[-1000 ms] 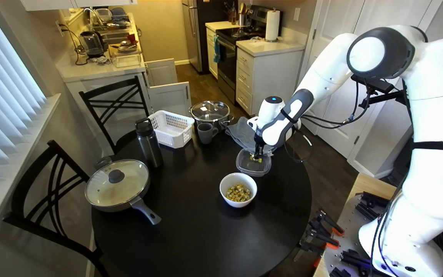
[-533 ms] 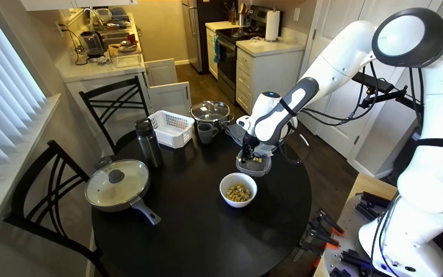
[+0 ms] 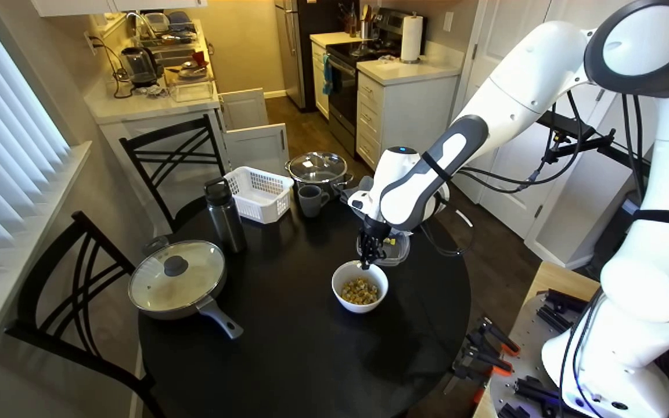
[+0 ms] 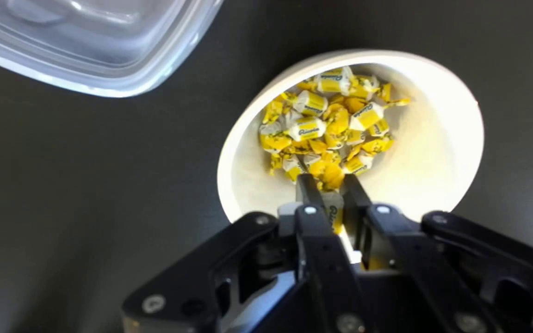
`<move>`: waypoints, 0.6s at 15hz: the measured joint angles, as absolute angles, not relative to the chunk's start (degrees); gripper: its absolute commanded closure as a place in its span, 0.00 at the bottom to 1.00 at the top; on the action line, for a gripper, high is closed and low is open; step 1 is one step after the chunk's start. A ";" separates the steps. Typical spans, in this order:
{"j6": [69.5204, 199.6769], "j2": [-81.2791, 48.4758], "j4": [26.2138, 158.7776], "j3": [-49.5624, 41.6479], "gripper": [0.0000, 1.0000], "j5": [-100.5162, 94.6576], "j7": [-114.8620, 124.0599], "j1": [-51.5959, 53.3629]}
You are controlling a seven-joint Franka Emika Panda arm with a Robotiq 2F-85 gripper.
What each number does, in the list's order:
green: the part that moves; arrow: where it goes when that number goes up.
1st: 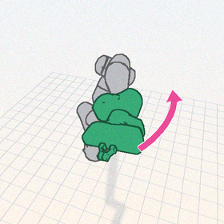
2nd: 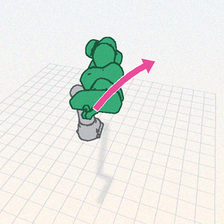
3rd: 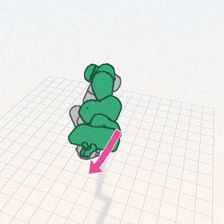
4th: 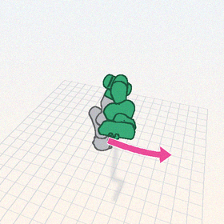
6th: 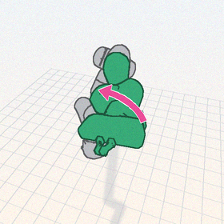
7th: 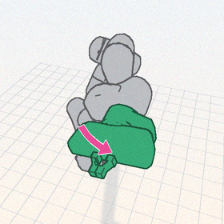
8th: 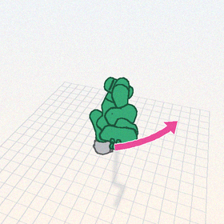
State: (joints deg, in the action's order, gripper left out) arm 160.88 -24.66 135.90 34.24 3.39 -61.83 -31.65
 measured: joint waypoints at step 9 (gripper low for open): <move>162.99 -18.08 136.97 20.38 0.01 5.31 -62.50 -21.25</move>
State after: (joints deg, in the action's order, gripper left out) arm 162.99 -18.08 136.97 20.38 5.31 -62.50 -21.25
